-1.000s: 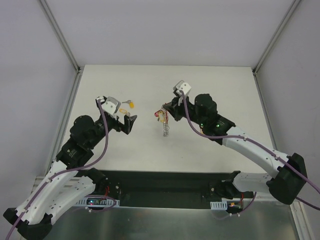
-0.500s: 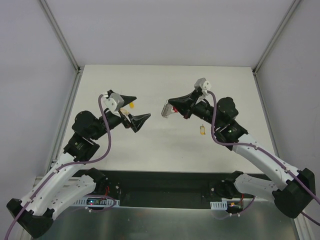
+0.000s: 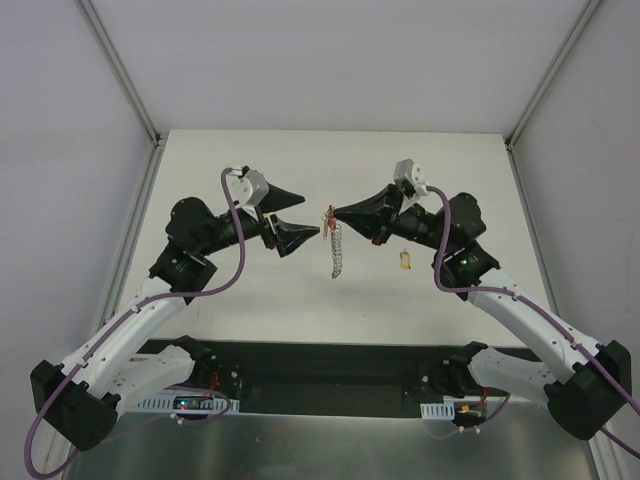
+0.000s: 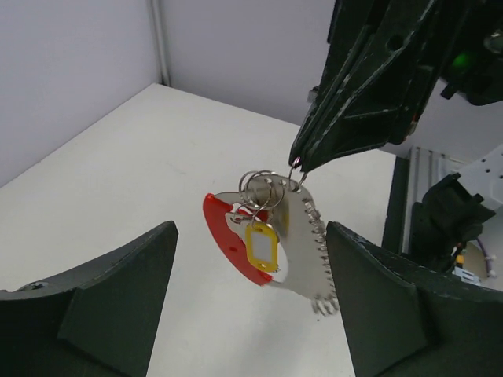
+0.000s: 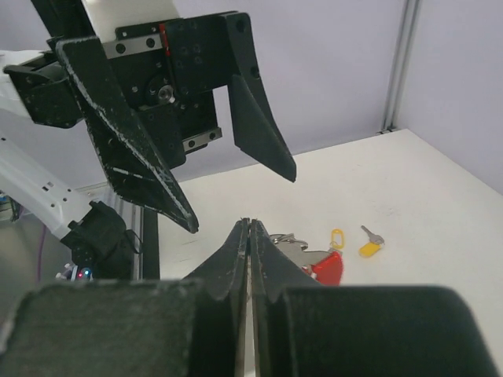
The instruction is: Put the keys on the keyring
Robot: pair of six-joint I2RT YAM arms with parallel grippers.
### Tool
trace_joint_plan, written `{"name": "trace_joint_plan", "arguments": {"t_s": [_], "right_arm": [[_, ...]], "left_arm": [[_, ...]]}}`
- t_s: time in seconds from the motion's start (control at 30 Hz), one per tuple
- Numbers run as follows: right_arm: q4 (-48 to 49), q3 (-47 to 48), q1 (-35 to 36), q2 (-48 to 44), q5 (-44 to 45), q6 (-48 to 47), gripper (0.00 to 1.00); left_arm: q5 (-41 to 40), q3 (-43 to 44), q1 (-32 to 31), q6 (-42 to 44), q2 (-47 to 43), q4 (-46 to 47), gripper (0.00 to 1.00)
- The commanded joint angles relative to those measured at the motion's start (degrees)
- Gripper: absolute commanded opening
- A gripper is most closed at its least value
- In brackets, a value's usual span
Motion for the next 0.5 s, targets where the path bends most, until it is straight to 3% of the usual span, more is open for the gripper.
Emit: {"name": "trace_joint_plan", "arguments": {"t_s": [0.0, 0.3, 0.47], "right_arm": [[7.1, 1.0, -0.5, 0.3, -6.0, 1.8, 0.01], [8.2, 1.6, -0.5, 1.8, -8.6, 2.7, 0.01], [9.1, 1.9, -0.5, 2.5, -9.4, 4.1, 0.01]], "left_arm": [[9.1, 3.7, 0.6, -4.1, 2.2, 7.2, 0.73], [12.3, 3.4, 0.6, -5.8, 4.5, 10.1, 0.51], [13.7, 3.8, 0.6, -5.9, 5.5, 10.5, 0.46]]}}
